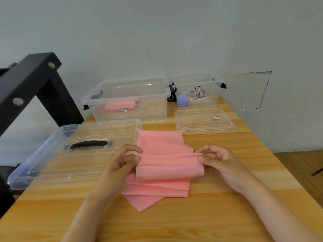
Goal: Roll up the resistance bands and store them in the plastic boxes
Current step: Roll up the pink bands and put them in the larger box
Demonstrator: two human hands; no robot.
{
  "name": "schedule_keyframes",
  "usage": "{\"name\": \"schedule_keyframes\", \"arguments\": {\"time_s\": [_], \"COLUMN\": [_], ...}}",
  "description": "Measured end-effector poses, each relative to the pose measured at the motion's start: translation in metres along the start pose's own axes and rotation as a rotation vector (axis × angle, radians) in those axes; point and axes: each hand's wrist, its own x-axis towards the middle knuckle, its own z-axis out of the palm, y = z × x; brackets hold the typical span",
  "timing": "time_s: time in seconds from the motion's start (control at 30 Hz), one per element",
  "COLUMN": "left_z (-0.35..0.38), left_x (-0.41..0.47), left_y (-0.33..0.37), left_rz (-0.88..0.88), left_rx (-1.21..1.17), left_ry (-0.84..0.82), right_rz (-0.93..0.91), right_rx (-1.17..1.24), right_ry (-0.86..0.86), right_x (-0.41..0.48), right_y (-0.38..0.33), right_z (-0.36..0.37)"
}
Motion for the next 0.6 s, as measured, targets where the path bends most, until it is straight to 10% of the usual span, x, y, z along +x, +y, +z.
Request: {"name": "schedule_keyframes", "arguments": {"time_s": [0.6], "left_z": [-0.0015], "left_x": [0.0034], "left_y": [-0.0051], "left_rz": [-0.023], "left_rx": [0.068], "left_ry": [0.060], "right_rz": [-0.027], "right_rx": [-0.080], "right_ry": [0.034], "right_x": [0.0002], "right_y": [0.0013], "right_z": [0.0003]}}
